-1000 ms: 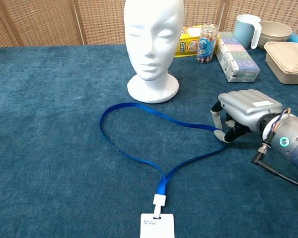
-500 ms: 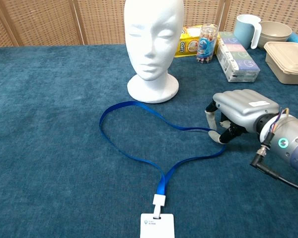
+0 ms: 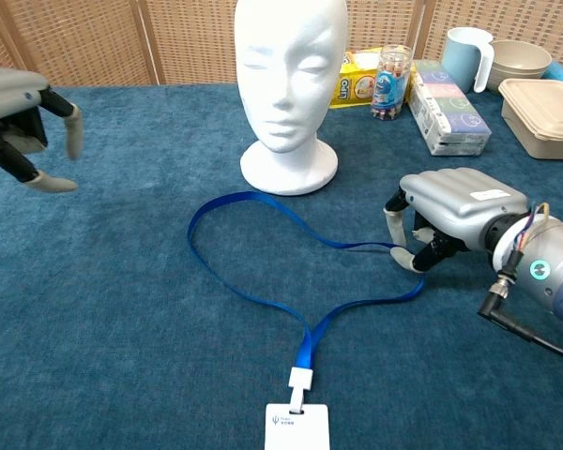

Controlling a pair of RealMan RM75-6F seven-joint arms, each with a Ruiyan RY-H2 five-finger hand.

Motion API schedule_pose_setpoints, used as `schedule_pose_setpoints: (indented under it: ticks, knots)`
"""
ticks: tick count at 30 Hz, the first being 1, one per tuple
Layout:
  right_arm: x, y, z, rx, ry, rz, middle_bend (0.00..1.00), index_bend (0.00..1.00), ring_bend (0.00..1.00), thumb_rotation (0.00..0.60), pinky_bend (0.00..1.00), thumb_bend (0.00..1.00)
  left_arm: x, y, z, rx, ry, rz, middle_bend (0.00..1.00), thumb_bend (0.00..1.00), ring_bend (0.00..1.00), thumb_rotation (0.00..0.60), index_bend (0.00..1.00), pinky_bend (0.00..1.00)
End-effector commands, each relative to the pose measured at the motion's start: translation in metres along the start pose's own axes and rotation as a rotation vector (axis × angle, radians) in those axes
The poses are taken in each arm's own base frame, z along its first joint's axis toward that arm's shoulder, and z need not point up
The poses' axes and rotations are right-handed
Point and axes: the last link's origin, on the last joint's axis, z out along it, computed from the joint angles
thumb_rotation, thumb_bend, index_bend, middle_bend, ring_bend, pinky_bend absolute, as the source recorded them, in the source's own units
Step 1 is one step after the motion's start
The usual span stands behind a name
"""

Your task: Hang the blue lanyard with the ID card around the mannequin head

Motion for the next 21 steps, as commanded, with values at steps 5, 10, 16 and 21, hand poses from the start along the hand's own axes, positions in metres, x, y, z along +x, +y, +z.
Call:
schedule_pose_setpoints:
  ticks: [5, 10, 16, 21]
  knots:
    - [0.0, 0.002, 0.0, 0.003, -0.005, 0.0, 1.0, 0.66, 1.0, 0.55, 1.0, 0.5, -0.008, 0.037, 0.022, 0.009, -0.061, -0.068, 1.0, 0.25, 1.0, 0.529, 0.52, 1.0]
    - [0.0, 0.003, 0.0, 0.003, -0.006, 0.005, 1.0, 0.66, 1.0, 0.554, 1.0, 0.5, -0.011, 0.05, 0.031, 0.023, -0.073, -0.058, 1.0, 0.25, 1.0, 0.527, 0.52, 1.0]
    - [0.0, 0.004, 0.001, 0.003, -0.009, 0.014, 1.0, 0.66, 1.0, 0.564, 1.0, 0.5, -0.017, 0.063, 0.043, 0.022, -0.094, -0.022, 1.0, 0.25, 1.0, 0.529, 0.52, 1.0]
    - [0.0, 0.006, 0.001, 0.002, -0.014, 0.02, 1.0, 0.66, 1.0, 0.569, 1.0, 0.5, -0.023, 0.073, 0.054, 0.025, -0.11, -0.009, 1.0, 0.25, 1.0, 0.527, 0.52, 1.0]
